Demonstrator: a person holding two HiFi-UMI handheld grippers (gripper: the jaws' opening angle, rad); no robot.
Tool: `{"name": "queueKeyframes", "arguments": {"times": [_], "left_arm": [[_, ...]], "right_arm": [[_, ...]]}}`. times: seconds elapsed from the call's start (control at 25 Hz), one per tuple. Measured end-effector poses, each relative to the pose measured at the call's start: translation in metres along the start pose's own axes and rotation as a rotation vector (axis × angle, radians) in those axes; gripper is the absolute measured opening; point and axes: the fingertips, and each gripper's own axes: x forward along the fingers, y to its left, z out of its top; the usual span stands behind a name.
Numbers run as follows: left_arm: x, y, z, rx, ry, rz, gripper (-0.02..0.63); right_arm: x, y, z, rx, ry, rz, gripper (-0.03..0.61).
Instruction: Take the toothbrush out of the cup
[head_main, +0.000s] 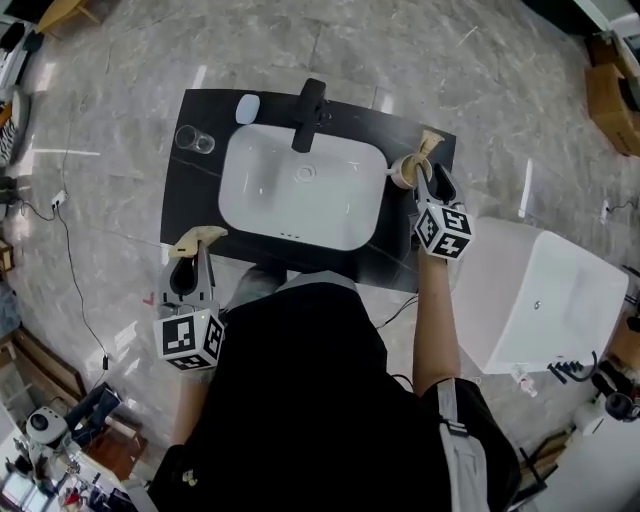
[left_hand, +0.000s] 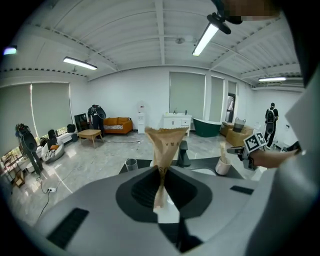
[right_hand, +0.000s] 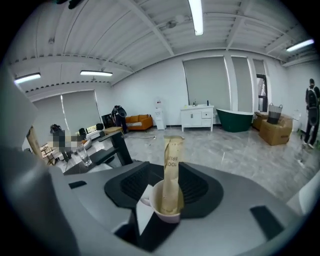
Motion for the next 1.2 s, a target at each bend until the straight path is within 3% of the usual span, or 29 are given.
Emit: {"name": "queueKeyframes", "arguments": {"times": [0.68, 0.92, 1.2], "left_arm": [[-0.015, 0.016, -0.019, -0.041, 0.041, 0.085, 0.044], [-0.021, 0.019, -0.023, -0.040, 0.045, 0.091, 0.044], [-0.031, 0.026, -0.031, -0.051, 0.054, 0.092, 0.044]], "right_arm": [[0.059, -0.017, -0.038, -0.051, 0.226, -0.052, 0.186], [0.062, -0.018, -0.041, -0.102, 0.232, -0.069, 0.095], [0.057, -0.017, -0.038, -0.111, 0.210, -0.084, 0.057]]}}
